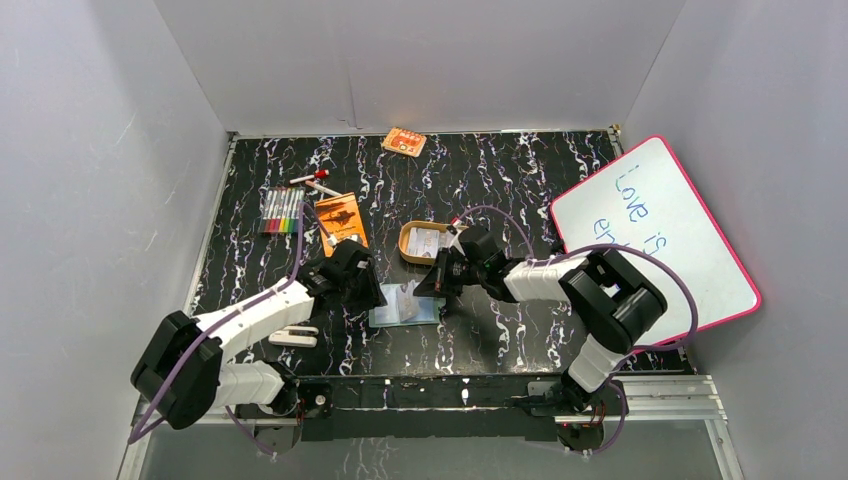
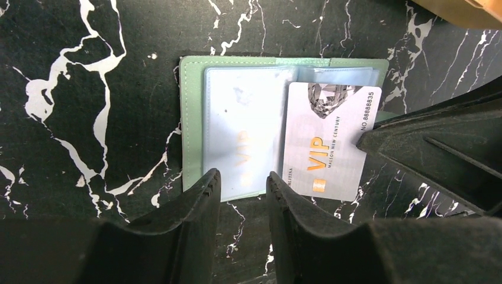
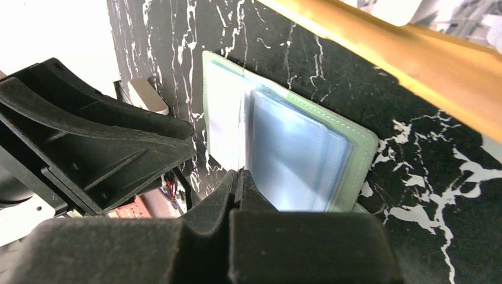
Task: Put the credit cards into the card holder
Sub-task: Insert the credit card into the card holder.
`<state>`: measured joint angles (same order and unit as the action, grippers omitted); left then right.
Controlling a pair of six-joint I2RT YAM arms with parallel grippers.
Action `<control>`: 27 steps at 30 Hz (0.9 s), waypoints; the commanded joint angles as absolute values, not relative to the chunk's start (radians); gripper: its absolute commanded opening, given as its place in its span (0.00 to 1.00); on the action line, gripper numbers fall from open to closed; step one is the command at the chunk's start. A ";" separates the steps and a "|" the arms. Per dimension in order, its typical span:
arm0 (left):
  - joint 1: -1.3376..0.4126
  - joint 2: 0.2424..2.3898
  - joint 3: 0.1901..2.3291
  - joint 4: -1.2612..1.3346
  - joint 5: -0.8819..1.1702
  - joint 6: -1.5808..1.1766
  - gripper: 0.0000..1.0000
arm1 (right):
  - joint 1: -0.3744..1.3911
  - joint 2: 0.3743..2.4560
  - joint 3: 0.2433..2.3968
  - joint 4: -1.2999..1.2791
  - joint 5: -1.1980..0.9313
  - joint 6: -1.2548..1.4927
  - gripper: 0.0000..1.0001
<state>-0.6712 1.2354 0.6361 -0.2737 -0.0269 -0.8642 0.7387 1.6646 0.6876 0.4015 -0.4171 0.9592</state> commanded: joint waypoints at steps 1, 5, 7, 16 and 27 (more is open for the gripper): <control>-0.673 1.249 0.655 -0.310 -0.058 -0.855 0.33 | 0.734 1.670 0.670 0.443 -0.396 0.989 0.00; -0.673 1.281 0.643 -0.303 -0.062 -0.858 0.31 | 0.734 1.668 0.660 0.445 -0.383 0.998 0.00; -0.672 1.282 0.636 -0.301 -0.064 -0.859 0.31 | 0.733 1.670 0.659 0.449 -0.383 1.001 0.00; -0.673 1.266 0.631 -0.314 -0.082 -0.853 0.31 | 0.733 1.698 0.660 0.497 -0.407 1.026 0.00; -0.672 1.279 0.618 -0.301 -0.065 -0.855 0.31 | 0.741 1.730 0.659 0.532 -0.405 1.048 0.00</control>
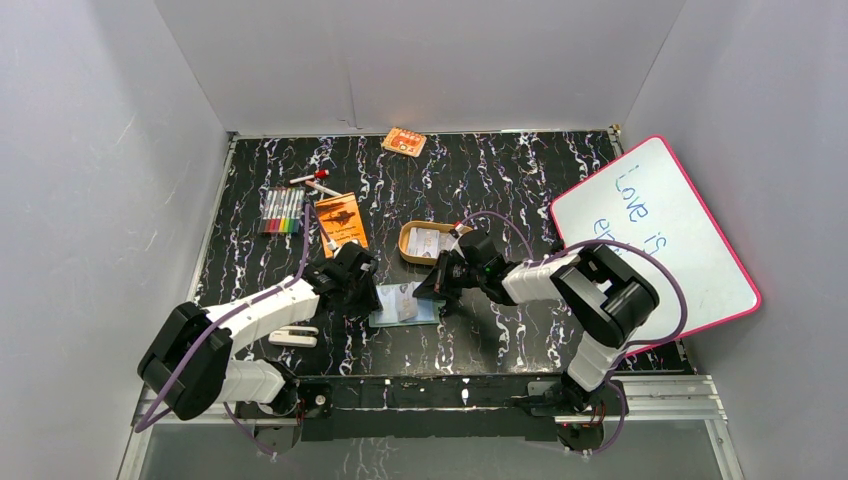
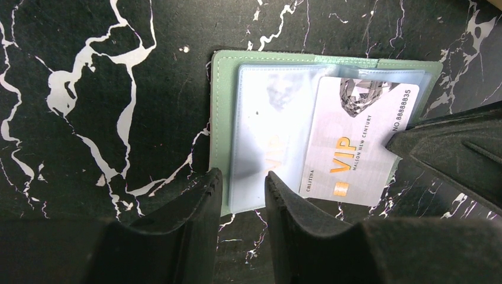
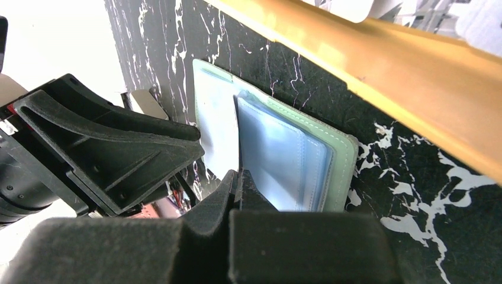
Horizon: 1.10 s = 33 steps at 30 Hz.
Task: Put the credit cards into the card holder
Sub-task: Insert the credit card into the card holder.
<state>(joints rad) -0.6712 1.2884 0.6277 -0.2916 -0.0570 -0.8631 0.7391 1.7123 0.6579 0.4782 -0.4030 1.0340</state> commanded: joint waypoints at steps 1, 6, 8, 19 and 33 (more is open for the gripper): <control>-0.673 1.280 0.619 -0.301 -0.065 -0.856 0.31 | 0.744 1.732 0.658 0.540 -0.404 1.051 0.00; -0.673 1.280 0.620 -0.303 -0.065 -0.853 0.31 | 0.753 1.748 0.663 0.545 -0.391 1.057 0.00; -0.673 1.276 0.623 -0.310 -0.069 -0.852 0.31 | 0.756 1.749 0.660 0.543 -0.378 1.059 0.00; -0.673 1.225 0.632 -0.379 -0.125 -0.842 0.31 | 0.763 1.750 0.649 0.523 -0.334 1.060 0.00; -0.673 1.301 0.640 -0.350 -0.143 -0.843 0.28 | 0.781 1.743 0.652 0.489 -0.279 1.063 0.00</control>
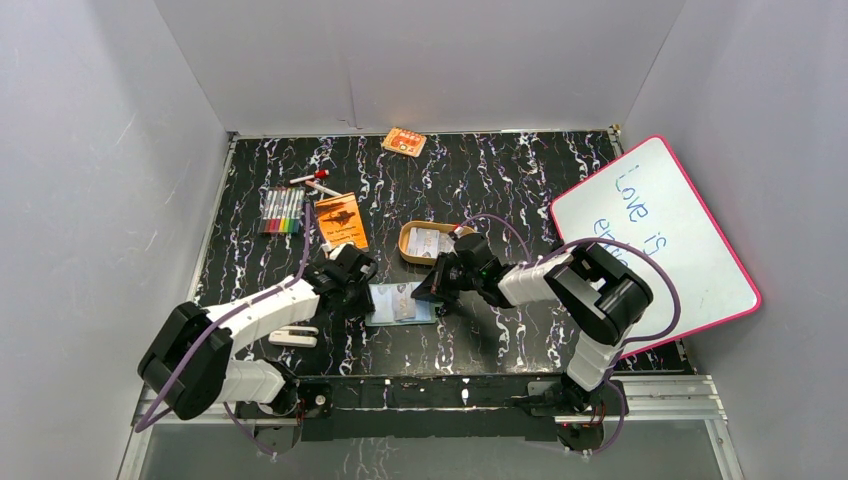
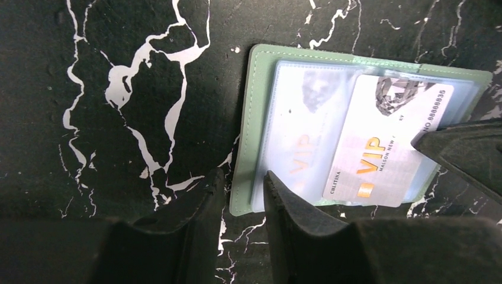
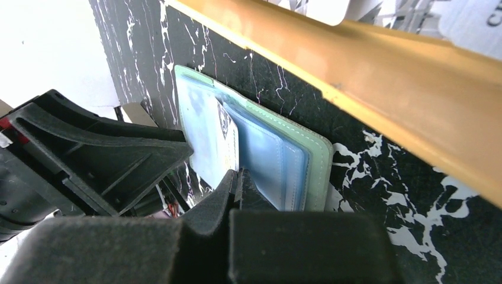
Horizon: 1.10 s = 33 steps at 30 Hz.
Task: Put the credit cards into the card holder
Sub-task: Insert the credit card into the card holder.
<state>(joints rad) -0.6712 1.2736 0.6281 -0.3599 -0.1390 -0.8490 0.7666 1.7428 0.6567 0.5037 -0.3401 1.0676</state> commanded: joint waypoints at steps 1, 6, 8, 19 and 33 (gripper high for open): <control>-0.673 1.303 0.636 -0.343 -0.138 -0.844 0.28 | 0.785 1.744 0.649 0.489 -0.274 1.065 0.00; -0.673 1.297 0.620 -0.322 -0.120 -0.849 0.25 | 0.801 1.761 0.655 0.498 -0.271 1.074 0.00; -0.673 1.294 0.616 -0.320 -0.117 -0.851 0.24 | 0.807 1.768 0.660 0.502 -0.272 1.076 0.00; -0.673 1.290 0.599 -0.305 -0.093 -0.860 0.25 | 0.836 1.802 0.701 0.521 -0.290 1.074 0.00; -0.673 1.273 0.600 -0.312 -0.099 -0.864 0.32 | 0.854 1.813 0.747 0.506 -0.329 1.055 0.21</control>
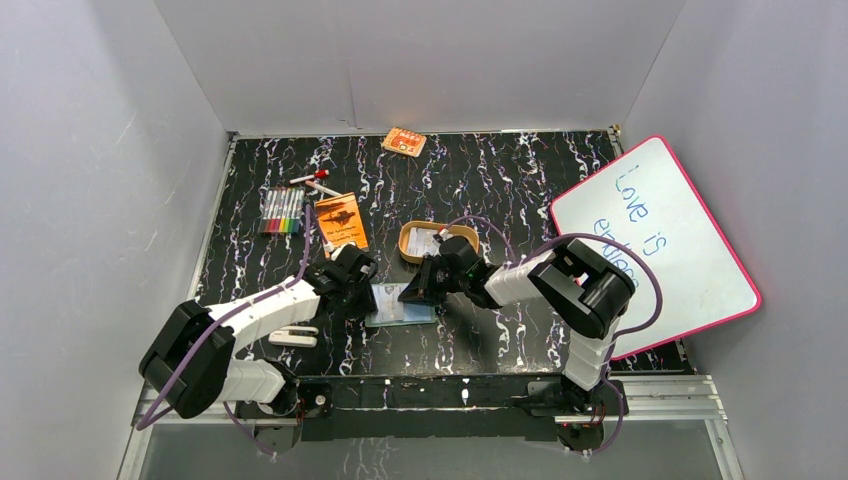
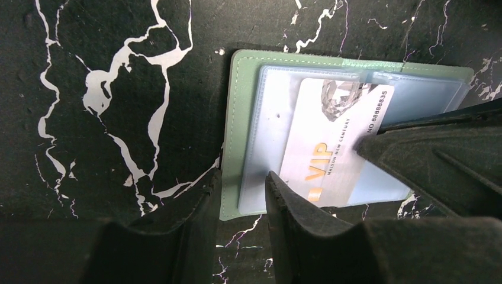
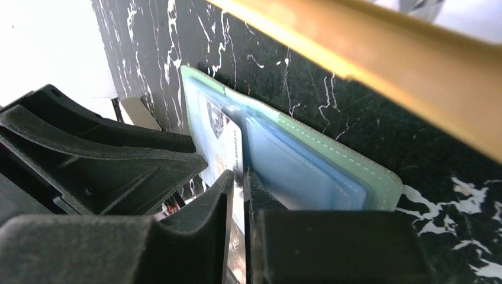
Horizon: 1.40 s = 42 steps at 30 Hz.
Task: Put the credit cards into the card holder
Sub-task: Insert the credit card into the card holder.
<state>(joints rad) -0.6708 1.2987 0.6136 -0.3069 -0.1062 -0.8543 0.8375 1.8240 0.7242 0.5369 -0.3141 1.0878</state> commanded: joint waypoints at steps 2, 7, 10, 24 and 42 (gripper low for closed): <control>-0.672 1.269 0.599 -0.312 -0.100 -0.865 0.32 | 0.854 1.802 0.752 0.483 -0.322 1.045 0.28; -0.673 1.265 0.592 -0.299 -0.081 -0.878 0.33 | 0.858 1.796 0.775 0.438 -0.322 1.025 0.37; -0.673 1.260 0.581 -0.277 -0.055 -0.891 0.33 | 0.866 1.800 0.788 0.431 -0.325 1.023 0.38; -0.673 1.229 0.552 -0.242 -0.027 -0.904 0.33 | 0.903 1.852 0.859 0.441 -0.361 1.019 0.38; -0.672 1.181 0.565 -0.296 -0.100 -0.896 0.35 | 0.915 1.742 0.888 0.251 -0.250 0.926 0.56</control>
